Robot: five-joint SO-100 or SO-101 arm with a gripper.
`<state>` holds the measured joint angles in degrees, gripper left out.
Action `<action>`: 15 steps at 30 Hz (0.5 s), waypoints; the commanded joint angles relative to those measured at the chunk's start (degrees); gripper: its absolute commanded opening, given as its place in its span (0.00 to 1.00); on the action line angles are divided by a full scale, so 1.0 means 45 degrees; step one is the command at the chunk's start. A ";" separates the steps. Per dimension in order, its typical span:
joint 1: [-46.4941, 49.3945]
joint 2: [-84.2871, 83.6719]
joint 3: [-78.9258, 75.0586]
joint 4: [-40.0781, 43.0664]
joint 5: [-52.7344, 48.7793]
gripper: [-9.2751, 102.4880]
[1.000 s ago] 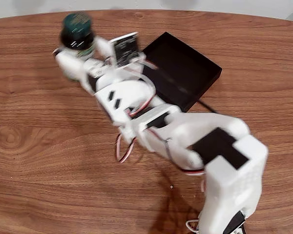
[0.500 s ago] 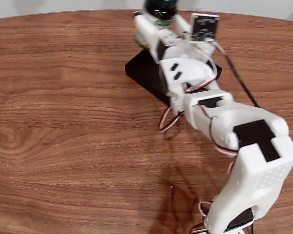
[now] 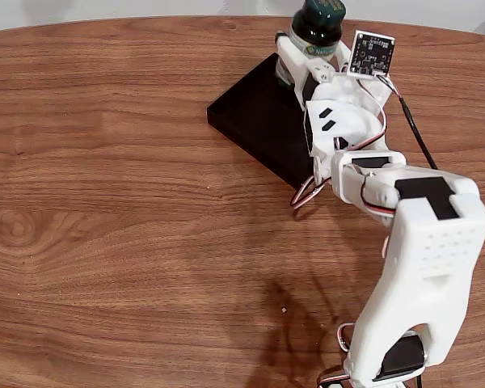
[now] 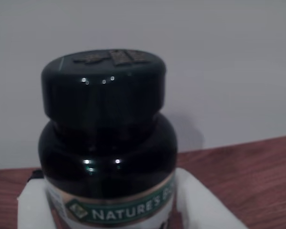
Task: Pick up the pill bottle and place it in the black box.
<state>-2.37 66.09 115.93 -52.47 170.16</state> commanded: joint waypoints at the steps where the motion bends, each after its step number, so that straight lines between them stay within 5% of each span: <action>1: -0.0039 0.0293 -0.0586 -0.1016 0.0176 0.18; 15: -0.0176 -0.1270 -0.0020 -0.2383 0.0664 0.18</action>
<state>-2.90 59.24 116.63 -59.50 172.53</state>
